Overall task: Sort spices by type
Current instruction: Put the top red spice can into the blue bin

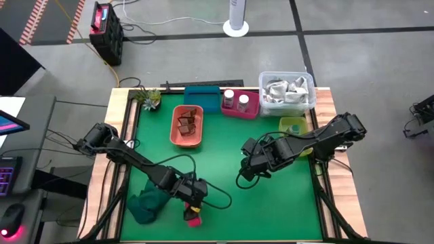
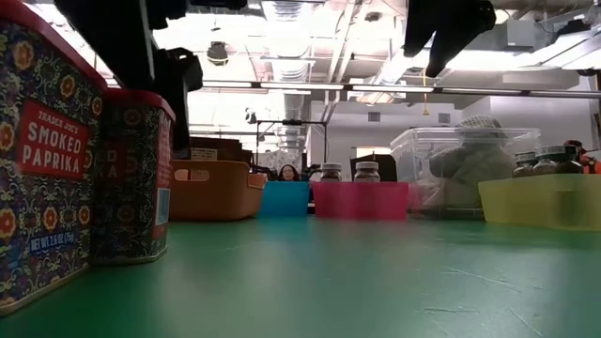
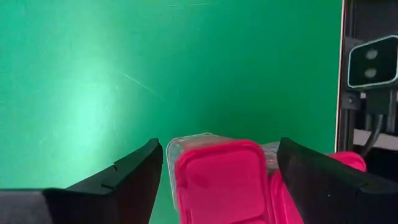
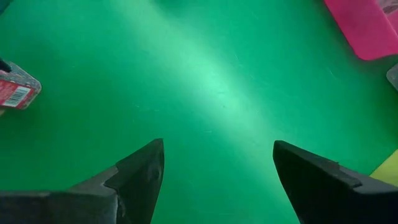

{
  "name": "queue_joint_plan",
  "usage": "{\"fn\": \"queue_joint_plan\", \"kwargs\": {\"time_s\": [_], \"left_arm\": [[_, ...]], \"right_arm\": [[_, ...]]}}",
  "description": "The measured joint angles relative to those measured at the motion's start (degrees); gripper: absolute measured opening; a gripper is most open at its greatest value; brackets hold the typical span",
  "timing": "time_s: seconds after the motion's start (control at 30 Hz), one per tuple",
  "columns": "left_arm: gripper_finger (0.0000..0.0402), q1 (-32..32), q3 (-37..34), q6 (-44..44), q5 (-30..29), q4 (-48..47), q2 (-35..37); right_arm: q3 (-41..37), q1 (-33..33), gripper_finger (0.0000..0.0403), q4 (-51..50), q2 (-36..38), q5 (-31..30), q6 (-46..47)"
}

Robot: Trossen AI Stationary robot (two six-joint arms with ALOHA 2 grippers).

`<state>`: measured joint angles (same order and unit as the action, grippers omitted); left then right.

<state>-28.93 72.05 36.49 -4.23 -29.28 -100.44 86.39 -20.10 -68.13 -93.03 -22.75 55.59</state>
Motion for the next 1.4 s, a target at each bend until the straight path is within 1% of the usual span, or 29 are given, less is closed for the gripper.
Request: {"fn": "queue_joint_plan", "kwargs": {"time_s": [0.4, 1.2, 1.3, 1.4], "left_arm": [[0.03, 0.07, 0.0, -2.85, 0.74, -4.58, 0.02], [0.0299, 0.55, 0.0, -6.28, 1.46, -4.83, 0.02], [0.0293, 0.55, 0.0, -6.74, 1.47, -4.85, 0.02], [0.0276, 0.55, 0.0, -6.75, 1.51, -4.85, 0.02]], "right_arm": [[0.0, 0.02, 0.0324, -0.1, 0.0, -0.33, -0.15], [0.0, 0.39, 0.0324, -0.07, 0.0, -0.64, -0.21], [0.0, 0.39, 0.0324, -0.09, 0.0, -0.78, -0.53], [0.0, 0.39, 0.0324, -0.15, 0.0, -0.97, -0.63]]}}
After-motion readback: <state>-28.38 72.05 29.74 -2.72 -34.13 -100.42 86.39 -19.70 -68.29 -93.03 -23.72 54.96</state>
